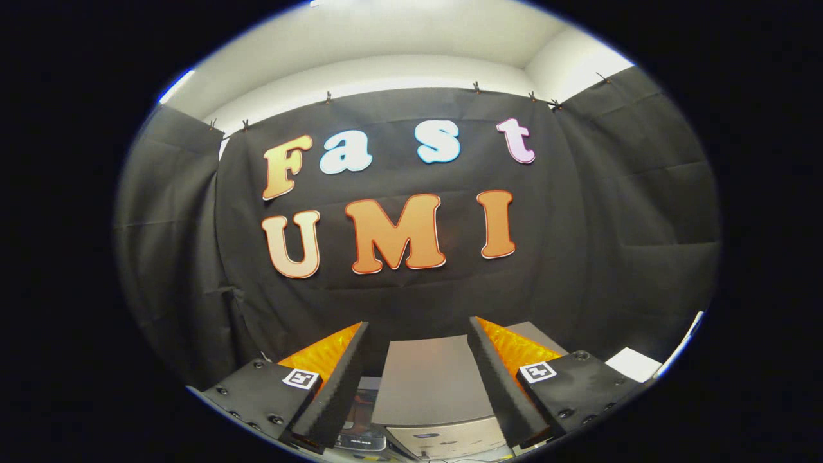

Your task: Put the clothes into the washing machine and then close the washing machine lid.

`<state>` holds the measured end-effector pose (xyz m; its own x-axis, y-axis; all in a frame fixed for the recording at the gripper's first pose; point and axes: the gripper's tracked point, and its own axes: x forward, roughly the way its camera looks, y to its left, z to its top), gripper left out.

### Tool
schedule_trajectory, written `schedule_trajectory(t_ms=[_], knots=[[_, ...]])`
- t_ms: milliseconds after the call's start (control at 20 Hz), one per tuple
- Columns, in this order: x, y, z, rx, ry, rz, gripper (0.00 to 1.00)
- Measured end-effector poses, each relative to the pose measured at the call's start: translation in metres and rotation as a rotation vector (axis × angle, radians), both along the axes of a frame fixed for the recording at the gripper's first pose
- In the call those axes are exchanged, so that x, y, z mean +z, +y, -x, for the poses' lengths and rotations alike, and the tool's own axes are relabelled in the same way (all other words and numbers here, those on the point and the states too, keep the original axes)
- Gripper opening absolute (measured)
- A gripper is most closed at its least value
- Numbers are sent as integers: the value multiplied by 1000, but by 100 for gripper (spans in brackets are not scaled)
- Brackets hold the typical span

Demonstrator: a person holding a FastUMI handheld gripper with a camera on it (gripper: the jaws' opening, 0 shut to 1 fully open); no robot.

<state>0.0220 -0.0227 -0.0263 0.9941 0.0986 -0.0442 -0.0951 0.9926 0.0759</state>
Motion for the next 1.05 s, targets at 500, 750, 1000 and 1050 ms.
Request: schedule_trajectory(t_ms=[500,750,1000,1050], knots=[[16,-50,32,35,-51,12,97],[21,-56,32,24,-69,35,97],[22,-51,28,27,-76,39,97],[21,-51,27,26,-74,40,97]])
